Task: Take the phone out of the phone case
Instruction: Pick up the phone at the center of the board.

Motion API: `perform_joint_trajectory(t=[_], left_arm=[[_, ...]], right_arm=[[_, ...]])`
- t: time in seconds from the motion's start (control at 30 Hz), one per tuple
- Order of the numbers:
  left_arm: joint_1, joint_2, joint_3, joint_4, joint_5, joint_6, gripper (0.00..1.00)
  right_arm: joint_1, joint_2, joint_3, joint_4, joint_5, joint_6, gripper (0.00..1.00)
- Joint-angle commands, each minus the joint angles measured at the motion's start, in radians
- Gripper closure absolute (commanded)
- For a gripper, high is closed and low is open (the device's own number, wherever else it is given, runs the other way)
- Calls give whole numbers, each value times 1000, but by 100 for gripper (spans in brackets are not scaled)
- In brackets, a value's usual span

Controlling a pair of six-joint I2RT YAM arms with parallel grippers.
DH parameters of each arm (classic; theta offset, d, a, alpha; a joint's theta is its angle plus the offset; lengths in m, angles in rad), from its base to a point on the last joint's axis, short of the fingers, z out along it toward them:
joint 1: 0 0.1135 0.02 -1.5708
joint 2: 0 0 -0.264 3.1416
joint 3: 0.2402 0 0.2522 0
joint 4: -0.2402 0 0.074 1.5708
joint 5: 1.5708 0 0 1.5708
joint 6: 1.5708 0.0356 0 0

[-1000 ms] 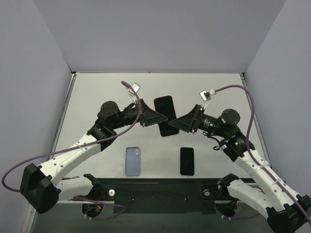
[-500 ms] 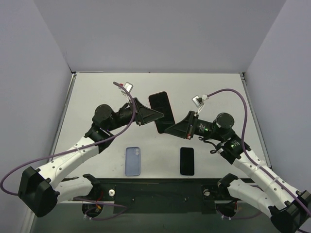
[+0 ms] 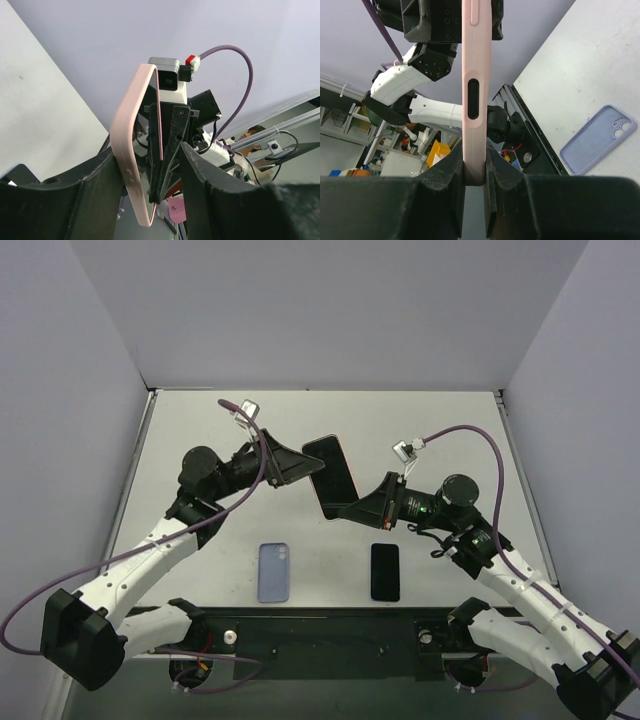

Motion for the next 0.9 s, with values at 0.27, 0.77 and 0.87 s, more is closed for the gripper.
perform_joint_trajectory(t=[0.27, 0.77, 0.87], left_arm=[[9, 58, 95, 109, 96, -47, 54], [12, 118, 206, 166, 338, -77, 100], [12, 97, 229, 80, 379, -24, 100]], right_arm=[[27, -13, 22, 160, -83, 5, 100], [24, -49, 159, -238, -220, -277, 81], [18, -37, 191, -309, -267, -334, 78]])
